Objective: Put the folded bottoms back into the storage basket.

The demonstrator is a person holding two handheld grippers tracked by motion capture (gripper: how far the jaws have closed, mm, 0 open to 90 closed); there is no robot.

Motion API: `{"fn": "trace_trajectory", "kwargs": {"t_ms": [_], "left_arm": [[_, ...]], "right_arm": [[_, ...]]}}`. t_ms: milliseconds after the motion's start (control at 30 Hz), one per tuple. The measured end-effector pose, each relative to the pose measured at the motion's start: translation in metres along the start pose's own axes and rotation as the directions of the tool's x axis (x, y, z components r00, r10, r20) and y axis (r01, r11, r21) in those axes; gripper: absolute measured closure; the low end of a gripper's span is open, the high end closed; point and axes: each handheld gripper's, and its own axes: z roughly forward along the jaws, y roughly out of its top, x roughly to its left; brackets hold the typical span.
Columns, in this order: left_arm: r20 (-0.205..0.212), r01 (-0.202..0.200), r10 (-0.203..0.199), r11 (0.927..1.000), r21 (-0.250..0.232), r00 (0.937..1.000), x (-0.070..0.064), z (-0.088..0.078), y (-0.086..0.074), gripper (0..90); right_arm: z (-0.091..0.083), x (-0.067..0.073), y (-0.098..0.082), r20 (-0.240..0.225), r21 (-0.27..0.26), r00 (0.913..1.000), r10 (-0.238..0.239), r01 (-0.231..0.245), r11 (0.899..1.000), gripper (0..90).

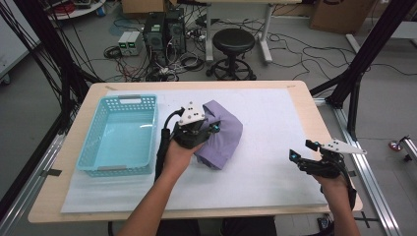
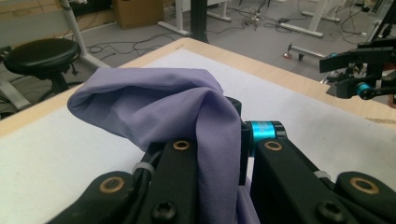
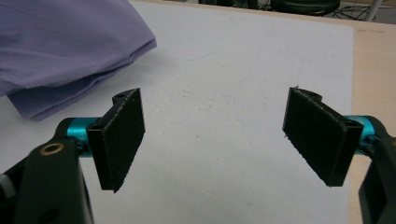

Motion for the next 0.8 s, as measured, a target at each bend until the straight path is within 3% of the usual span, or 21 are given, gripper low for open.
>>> {"fn": "trace_trajectory", "kwargs": {"t_ms": [500, 800], "left_arm": [[-0.049, -0.011, 0.008, 0.9983, -0.058, 0.9988, 0.029, -0.041, 0.026, 85.2], [-0.084, -0.013, 0.004, 0.9945, -0.104, 0.9964, 0.046, -0.068, 0.031, 85.2]], "right_arm": [[-0.001, 0.0, 0.001, 0.002, -0.005, 1.0, 0.0, 0.0, 1.0, 21.0], [0.0, 0.002, 0.002, -0.001, -0.003, 1.0, -0.007, 0.007, 1.0, 21.0]]}}
